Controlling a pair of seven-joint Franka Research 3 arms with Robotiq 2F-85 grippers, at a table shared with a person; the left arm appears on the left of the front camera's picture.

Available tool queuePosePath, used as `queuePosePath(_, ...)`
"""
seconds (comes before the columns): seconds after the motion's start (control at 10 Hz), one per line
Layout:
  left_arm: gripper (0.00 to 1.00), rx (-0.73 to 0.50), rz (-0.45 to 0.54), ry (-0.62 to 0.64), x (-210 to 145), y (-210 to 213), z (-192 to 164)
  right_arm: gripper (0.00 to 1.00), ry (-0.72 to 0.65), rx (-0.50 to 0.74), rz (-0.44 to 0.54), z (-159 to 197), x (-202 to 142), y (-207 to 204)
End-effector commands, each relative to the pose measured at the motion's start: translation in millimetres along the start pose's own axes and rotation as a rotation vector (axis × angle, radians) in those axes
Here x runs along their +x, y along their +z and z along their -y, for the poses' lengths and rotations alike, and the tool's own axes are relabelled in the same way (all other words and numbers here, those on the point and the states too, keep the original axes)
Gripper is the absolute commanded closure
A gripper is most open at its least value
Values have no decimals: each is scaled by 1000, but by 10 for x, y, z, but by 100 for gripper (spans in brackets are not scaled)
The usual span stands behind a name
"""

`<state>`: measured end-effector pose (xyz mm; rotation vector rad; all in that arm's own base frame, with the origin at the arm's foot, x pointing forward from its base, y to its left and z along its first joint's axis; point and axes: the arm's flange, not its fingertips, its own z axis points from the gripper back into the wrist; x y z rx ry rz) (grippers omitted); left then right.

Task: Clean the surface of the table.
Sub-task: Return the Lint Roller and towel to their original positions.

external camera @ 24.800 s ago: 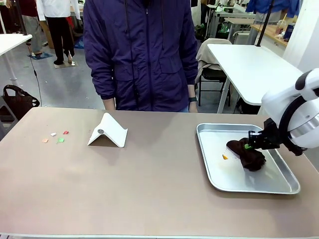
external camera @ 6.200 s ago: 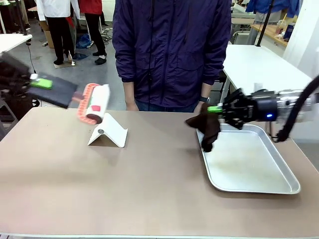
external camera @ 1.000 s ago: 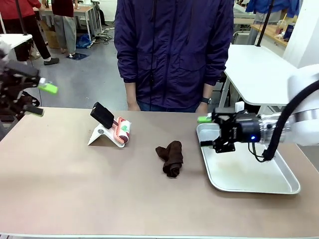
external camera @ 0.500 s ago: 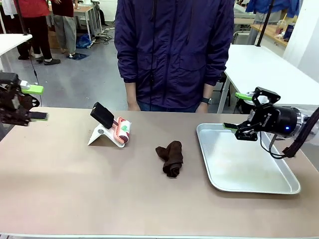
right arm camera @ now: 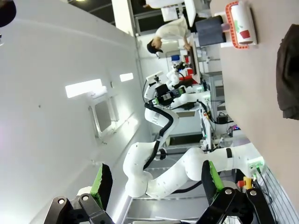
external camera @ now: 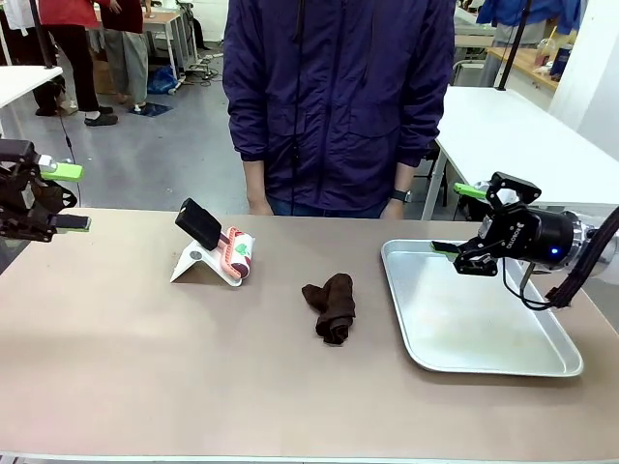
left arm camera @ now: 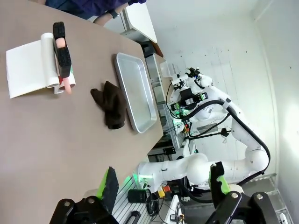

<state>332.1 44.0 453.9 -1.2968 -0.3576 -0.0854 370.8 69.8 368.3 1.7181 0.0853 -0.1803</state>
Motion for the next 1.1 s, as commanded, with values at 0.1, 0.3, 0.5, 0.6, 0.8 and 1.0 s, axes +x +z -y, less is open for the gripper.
queuePosePath(0.1, 0, 1, -19, 12, -36, -14, 30, 0, -2, 4, -4, -46, -14, -16)
queuePosePath(0.3, 0, 1, -19, 12, -36, -14, 30, 0, -2, 4, -4, -46, -14, -16)
queuePosePath(0.5, 0, 1, -19, 12, -36, -14, 30, 0, -2, 4, -4, -46, -14, -16)
queuePosePath(0.6, 0, 1, -19, 12, -36, -14, 30, 0, -2, 4, -4, -46, -14, -16)
queuePosePath(0.8, 0, 1, -19, 12, -36, -14, 30, 0, -2, 4, -4, -46, -14, -16)
queuePosePath(1.0, 0, 1, -19, 12, -36, -14, 30, 0, -2, 4, -4, -46, -14, -16)
